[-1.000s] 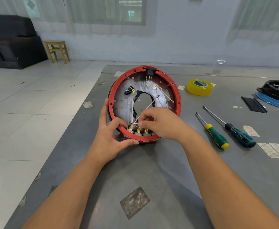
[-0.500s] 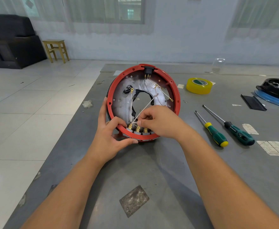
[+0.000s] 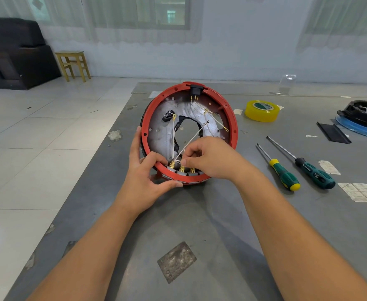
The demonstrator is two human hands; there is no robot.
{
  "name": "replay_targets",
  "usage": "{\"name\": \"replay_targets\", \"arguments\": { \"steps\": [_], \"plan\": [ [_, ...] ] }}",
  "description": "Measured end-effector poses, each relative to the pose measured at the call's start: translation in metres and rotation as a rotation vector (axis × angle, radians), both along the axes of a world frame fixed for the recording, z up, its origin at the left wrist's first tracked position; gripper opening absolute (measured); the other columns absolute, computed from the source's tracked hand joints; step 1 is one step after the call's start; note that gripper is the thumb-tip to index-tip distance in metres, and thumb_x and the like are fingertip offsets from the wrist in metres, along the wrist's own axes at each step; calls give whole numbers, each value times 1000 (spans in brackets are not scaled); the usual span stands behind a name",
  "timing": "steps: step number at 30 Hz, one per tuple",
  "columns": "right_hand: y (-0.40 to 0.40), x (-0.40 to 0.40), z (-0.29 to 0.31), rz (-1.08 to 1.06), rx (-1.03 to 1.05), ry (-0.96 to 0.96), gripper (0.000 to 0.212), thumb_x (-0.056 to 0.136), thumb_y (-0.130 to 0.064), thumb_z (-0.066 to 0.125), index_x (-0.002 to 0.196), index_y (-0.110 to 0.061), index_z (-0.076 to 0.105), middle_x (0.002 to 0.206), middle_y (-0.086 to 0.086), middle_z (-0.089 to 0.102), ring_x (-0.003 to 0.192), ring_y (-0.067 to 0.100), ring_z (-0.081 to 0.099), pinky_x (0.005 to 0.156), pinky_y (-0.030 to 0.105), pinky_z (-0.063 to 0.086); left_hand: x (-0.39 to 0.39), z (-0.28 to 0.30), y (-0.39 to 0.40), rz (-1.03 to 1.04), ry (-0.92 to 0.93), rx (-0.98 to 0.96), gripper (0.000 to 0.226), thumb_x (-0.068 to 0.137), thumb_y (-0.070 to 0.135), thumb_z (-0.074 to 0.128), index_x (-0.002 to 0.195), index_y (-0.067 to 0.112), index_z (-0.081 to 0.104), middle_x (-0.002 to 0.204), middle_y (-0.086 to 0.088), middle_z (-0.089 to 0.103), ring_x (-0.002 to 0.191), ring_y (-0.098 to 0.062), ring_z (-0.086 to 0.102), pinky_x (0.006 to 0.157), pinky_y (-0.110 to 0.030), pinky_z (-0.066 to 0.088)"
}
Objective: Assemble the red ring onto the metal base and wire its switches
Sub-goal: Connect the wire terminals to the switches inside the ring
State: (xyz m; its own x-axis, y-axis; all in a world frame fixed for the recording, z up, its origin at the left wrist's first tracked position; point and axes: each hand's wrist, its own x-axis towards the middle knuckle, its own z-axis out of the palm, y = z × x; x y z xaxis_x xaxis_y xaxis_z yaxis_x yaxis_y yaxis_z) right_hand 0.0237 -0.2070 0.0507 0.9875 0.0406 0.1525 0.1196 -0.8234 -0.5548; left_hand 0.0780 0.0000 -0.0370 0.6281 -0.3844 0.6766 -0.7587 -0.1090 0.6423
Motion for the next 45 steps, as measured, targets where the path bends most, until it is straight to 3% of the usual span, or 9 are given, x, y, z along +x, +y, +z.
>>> {"name": "replay_targets", "arguments": {
  "steps": [13,21,25,27,30,35,39,43,45],
  "plan": [
    [0,1,1,10,16,19,6,88,-30,77,83,-27,77,79,-10,71,74,4,64,66,22,51,0,-2,1,11,-6,22,50,69,62,90,102,36,63,174,9,1,140,3,45,87,-16,59],
    [0,0,2,13,8,29,4,87,-29,78,84,-26,78,84,-9,72,77,6,65,70,24,53,-2,-1,0,29,4,58,49,68,46,96,101,35,62,173,8,4,114,2,63,82,-15,59],
    [-2,2,0,10,12,30,6,86,-30,78,81,-28,77,80,-12,71,71,-3,61,64,18,46,-4,-1,-2,65,6,105,51,69,48,94,104,38,59,173,4,2,116,-2,62,88,-23,61],
    [-3,2,-1,3,13,37,6,86,-31,78,81,-28,77,79,-12,70,70,-4,60,63,17,45,-4,-2,-5,96,-23,154,55,70,49,94,107,36,56,174,4,-6,117,5,56,94,-18,56],
    [-5,1,-1,3,22,38,7,87,-31,78,82,-27,77,83,-9,71,74,3,63,68,22,50,-5,-1,-9,143,-62,192,59,69,60,90,106,31,54,174,6,-12,104,12,53,87,-6,49],
    [-6,1,0,14,33,50,7,88,-29,77,82,-25,77,77,-9,70,66,2,59,64,21,47,-8,2,-8,246,-88,212,62,65,77,79,97,30,54,175,8,-3,97,7,57,83,-35,62],
    [-6,1,0,21,43,57,6,87,-28,78,82,-25,77,80,-8,70,67,0,58,64,18,45,-8,4,-6,298,-105,226,63,64,82,79,97,33,55,175,8,2,100,-1,62,80,-42,64],
    [-5,1,1,29,39,41,9,87,-29,78,79,-29,75,83,-8,69,68,-1,59,67,18,46,-12,4,-6,307,-90,208,63,62,84,75,99,38,53,175,11,-3,110,34,37,81,-32,61],
    [-6,1,0,19,27,29,11,87,-30,77,77,-31,74,80,-9,69,66,-1,58,65,18,46,-14,6,-7,297,-78,217,66,62,85,74,103,38,52,175,9,-7,113,26,43,82,-27,55]
  ]
}}
